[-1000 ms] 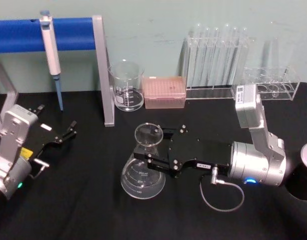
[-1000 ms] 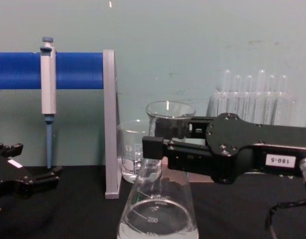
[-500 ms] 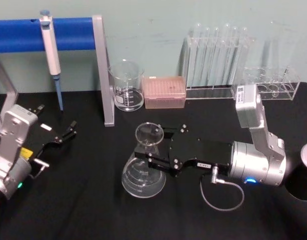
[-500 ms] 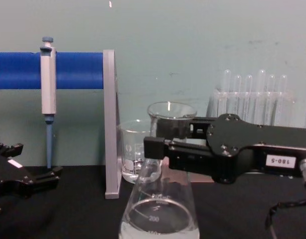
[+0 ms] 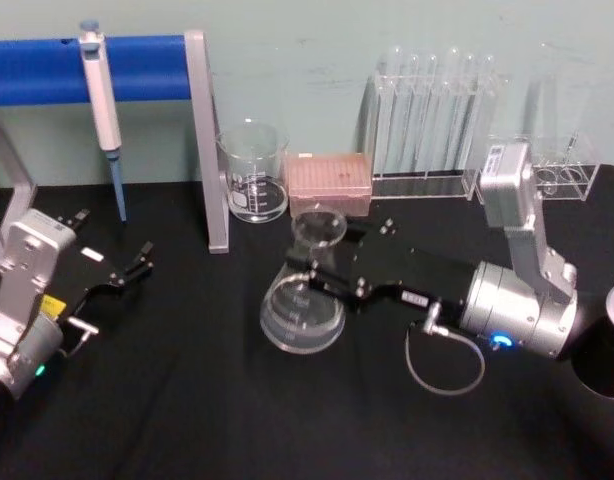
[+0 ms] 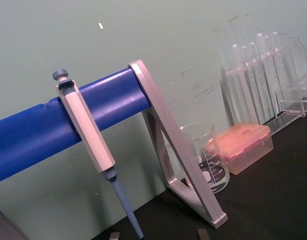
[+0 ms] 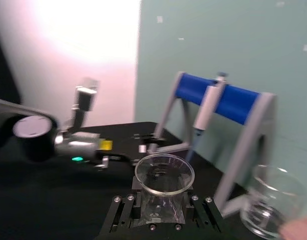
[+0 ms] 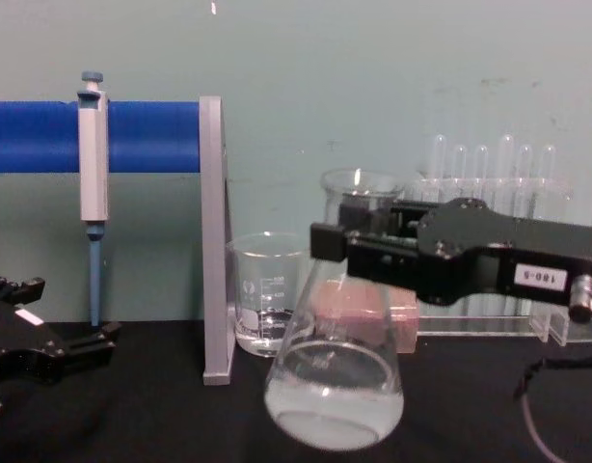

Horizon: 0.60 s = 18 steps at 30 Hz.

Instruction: Grasp the erlenmeyer flask with one hand, shake it three times, then place it back.

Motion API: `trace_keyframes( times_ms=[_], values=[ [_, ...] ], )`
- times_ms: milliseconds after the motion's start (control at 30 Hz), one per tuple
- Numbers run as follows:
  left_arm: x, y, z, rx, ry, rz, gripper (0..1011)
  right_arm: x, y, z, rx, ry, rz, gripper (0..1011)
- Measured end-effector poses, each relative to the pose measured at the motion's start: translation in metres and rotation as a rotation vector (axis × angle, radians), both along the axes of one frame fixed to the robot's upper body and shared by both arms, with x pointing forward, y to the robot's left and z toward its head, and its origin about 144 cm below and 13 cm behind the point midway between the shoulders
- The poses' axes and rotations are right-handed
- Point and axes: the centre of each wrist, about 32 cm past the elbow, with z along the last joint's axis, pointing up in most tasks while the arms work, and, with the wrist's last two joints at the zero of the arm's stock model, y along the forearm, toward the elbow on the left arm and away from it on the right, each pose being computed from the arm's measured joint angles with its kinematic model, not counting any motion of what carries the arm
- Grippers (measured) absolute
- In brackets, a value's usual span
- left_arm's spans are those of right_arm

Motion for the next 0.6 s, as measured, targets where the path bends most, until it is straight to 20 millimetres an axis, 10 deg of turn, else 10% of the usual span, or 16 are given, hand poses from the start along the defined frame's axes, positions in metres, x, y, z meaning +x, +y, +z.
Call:
trace_keyframes(
  times_ms=[600],
  values=[
    [0.0, 0.0, 0.0, 0.0, 0.0, 0.0, 1001, 0.0051, -0.0102, 0.0009, 0.051, 0.016, -0.361, 450]
  ],
)
